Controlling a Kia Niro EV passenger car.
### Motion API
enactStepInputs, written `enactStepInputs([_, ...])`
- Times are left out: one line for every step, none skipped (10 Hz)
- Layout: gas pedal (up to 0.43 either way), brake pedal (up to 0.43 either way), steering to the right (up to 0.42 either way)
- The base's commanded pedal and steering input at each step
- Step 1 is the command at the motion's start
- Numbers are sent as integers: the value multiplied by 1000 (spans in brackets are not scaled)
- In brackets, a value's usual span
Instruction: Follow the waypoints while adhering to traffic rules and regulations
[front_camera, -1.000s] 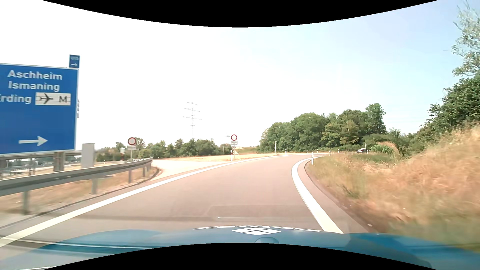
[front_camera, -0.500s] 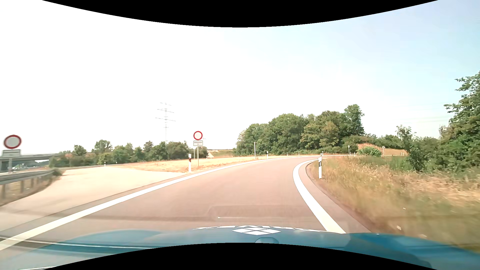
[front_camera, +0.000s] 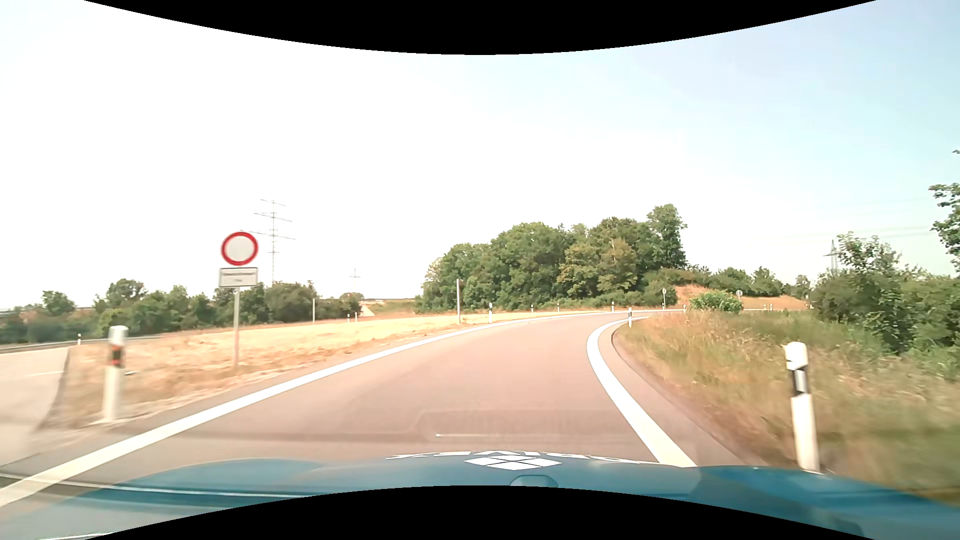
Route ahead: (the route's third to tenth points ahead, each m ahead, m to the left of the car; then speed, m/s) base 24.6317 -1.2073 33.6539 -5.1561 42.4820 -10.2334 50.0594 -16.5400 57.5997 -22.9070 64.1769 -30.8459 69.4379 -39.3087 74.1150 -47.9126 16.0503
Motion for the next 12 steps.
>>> enactStepInputs([138,0,68])
enactStepInputs([150,0,69])
enactStepInputs([150,0,69])
enactStepInputs([150,0,69])
enactStepInputs([150,0,69])
enactStepInputs([150,0,69])
enactStepInputs([150,0,69])
enactStepInputs([150,0,69])
enactStepInputs([138,0,69])
enactStepInputs([138,0,69])
enactStepInputs([138,0,69])
enactStepInputs([138,0,69])
